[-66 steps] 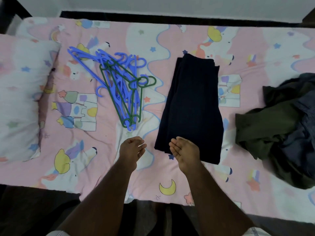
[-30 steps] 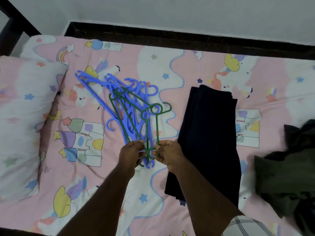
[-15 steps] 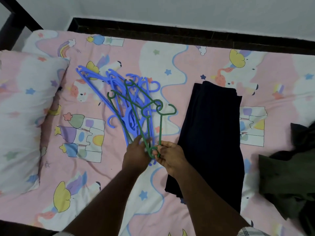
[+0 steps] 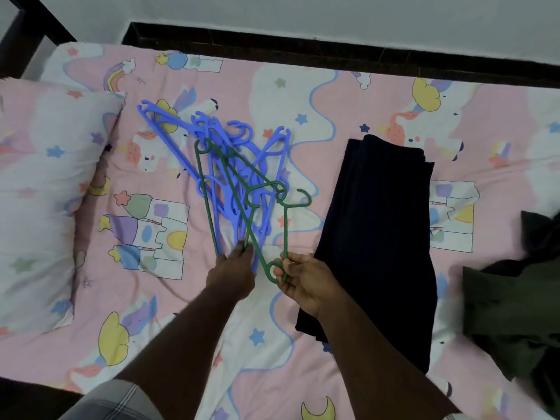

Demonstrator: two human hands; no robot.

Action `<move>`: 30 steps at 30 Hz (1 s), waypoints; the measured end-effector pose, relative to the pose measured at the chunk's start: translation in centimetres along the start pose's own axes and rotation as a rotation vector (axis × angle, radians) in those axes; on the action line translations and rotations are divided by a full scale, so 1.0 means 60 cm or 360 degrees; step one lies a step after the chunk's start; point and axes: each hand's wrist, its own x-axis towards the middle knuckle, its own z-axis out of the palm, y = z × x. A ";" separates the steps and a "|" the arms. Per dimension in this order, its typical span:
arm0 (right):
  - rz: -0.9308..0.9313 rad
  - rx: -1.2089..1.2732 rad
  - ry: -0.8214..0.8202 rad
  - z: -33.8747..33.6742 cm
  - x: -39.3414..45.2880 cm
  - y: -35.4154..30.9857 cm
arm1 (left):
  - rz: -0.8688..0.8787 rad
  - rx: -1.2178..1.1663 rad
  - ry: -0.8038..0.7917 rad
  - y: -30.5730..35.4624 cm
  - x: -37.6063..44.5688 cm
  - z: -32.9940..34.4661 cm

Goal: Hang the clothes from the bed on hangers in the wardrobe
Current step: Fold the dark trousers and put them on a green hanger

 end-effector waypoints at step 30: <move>-0.0784 -0.0586 0.0695 -0.145 -0.104 -0.178 | -0.0263 -0.1970 0.0516 0.104 -0.017 -0.166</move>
